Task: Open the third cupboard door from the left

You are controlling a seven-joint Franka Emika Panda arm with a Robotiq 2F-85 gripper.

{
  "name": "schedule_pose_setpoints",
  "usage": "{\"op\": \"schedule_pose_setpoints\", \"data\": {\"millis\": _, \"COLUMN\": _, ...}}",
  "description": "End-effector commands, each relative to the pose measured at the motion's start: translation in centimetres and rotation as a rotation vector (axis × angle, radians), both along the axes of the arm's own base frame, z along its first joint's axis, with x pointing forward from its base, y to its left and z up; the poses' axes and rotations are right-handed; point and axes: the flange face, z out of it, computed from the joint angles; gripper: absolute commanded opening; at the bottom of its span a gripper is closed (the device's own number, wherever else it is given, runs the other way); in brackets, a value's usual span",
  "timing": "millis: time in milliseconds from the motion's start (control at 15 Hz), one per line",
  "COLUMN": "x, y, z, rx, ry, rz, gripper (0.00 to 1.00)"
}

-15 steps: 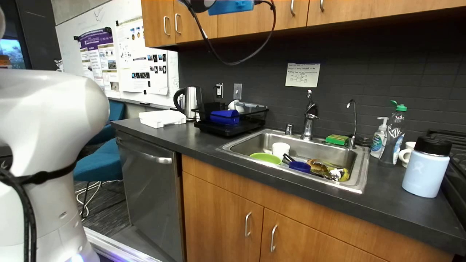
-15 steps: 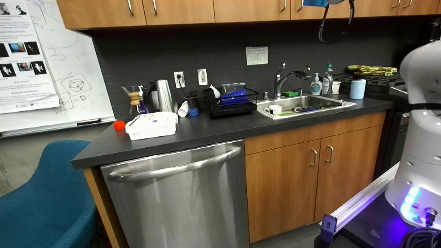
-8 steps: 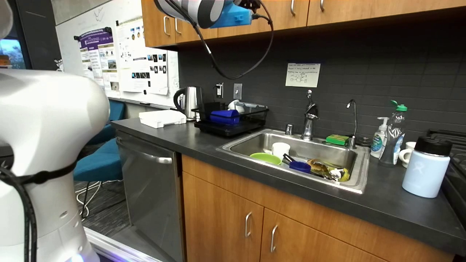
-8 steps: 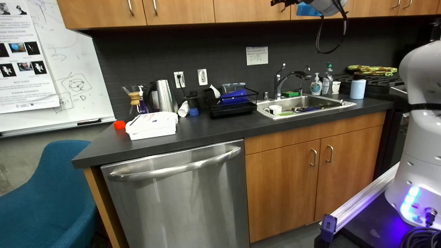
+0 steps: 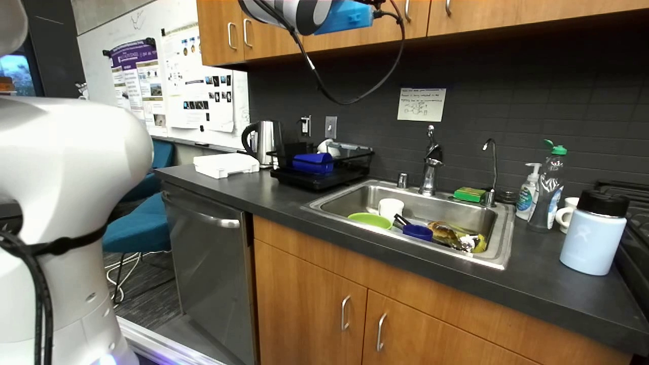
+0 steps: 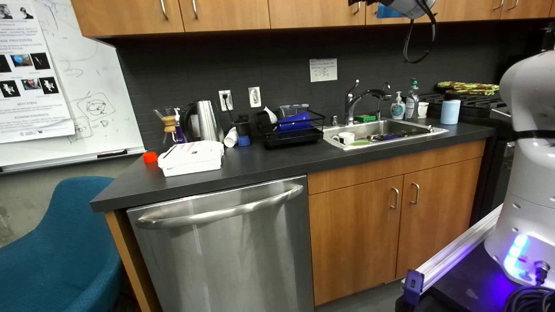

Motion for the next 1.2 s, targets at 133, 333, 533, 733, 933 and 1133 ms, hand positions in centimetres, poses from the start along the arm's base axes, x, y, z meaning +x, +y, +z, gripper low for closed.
{"op": "schedule_pose_setpoints", "data": {"millis": 133, "x": 1.7, "y": -0.7, "z": 2.3, "rx": -0.027, "ry": -0.040, "rz": -0.020, "gripper": 1.00}}
{"op": "schedule_pose_setpoints", "data": {"millis": 333, "x": 3.0, "y": -1.1, "z": 3.2, "rx": -0.040, "ry": -0.058, "rz": -0.029, "gripper": 1.00}}
{"op": "schedule_pose_setpoints", "data": {"millis": 533, "x": 4.2, "y": -1.8, "z": 4.1, "rx": -0.052, "ry": -0.075, "rz": -0.046, "gripper": 1.00}}
{"op": "schedule_pose_setpoints", "data": {"millis": 733, "x": 5.0, "y": -2.5, "z": 4.4, "rx": -0.063, "ry": -0.084, "rz": -0.058, "gripper": 1.00}}
{"op": "schedule_pose_setpoints", "data": {"millis": 933, "x": 5.6, "y": -3.1, "z": 4.7, "rx": -0.083, "ry": -0.091, "rz": -0.067, "gripper": 1.00}}
{"op": "schedule_pose_setpoints", "data": {"millis": 1133, "x": 6.3, "y": -4.2, "z": 4.7, "rx": -0.098, "ry": -0.094, "rz": -0.082, "gripper": 1.00}}
